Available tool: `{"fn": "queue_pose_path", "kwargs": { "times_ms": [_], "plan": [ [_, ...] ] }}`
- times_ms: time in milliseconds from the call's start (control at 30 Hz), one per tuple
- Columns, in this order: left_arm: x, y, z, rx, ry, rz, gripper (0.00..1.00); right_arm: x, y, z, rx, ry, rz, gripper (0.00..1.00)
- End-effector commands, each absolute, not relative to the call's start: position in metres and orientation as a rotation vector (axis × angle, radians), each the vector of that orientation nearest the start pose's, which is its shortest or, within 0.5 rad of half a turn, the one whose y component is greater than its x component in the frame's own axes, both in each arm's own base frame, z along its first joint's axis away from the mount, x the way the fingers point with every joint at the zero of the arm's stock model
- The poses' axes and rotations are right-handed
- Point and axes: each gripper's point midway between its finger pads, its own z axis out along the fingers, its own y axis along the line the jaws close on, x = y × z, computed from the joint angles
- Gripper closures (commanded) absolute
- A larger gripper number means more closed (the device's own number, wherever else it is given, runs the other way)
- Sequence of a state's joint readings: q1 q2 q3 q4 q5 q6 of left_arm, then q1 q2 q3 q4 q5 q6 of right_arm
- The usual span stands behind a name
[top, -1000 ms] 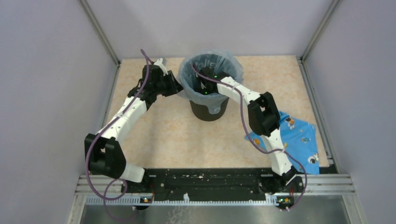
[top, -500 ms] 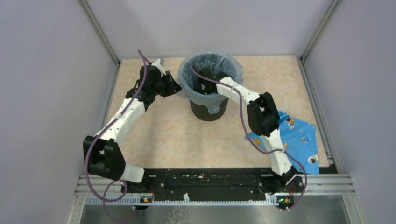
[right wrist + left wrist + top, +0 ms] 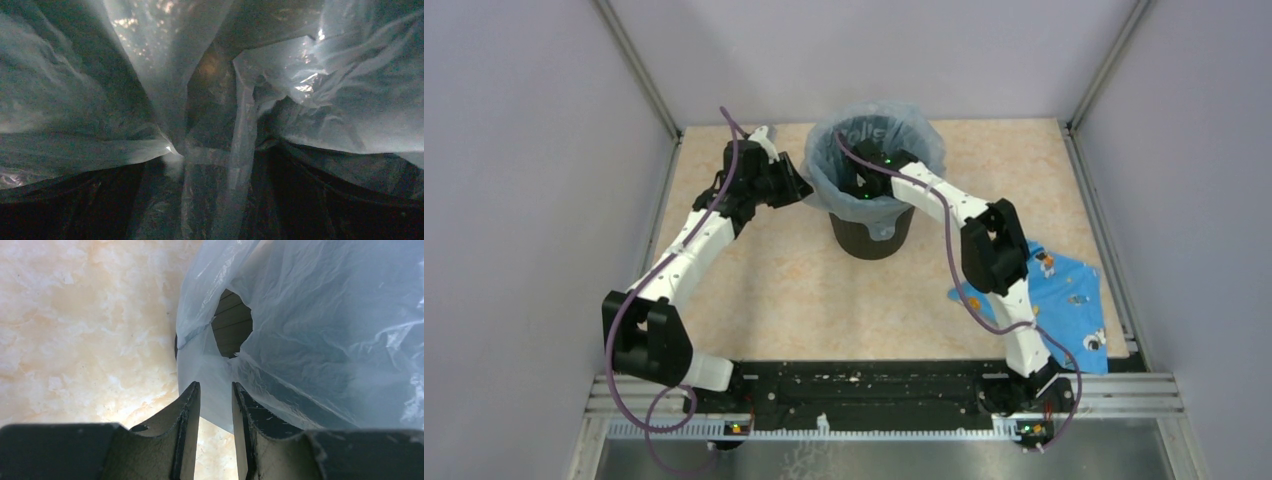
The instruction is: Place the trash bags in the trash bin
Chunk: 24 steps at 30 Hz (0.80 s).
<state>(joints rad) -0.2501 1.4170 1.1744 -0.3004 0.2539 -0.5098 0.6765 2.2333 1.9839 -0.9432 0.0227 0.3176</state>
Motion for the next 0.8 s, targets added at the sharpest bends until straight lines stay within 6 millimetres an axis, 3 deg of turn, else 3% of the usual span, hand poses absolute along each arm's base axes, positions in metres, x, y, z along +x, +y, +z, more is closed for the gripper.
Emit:
{"fn": "queue_pose_path", "kwargs": {
  "times_ms": [0, 333, 567, 767],
  "plan": [
    [0.389, -0.163, 0.235, -0.097, 2.124, -0.712, 0.64, 0.378, 0.316, 0.107, -0.473, 2.676, 0.259, 0.06],
    [0.381, -0.154, 0.266, -0.093, 2.076, -0.690, 0.63, 0.384, 0.314, 0.093, -0.442, 2.690, 0.294, 0.07],
    [0.366, -0.148, 0.308, -0.091, 1.982, -0.706, 0.59, 0.386, 0.314, 0.086, -0.427, 2.697, 0.281, 0.07],
    [0.354, -0.159, 0.349, -0.061, 1.891, -0.821, 0.52, 0.388, 0.311, 0.081, -0.394, 2.692, 0.263, 0.08]
  ]
}}
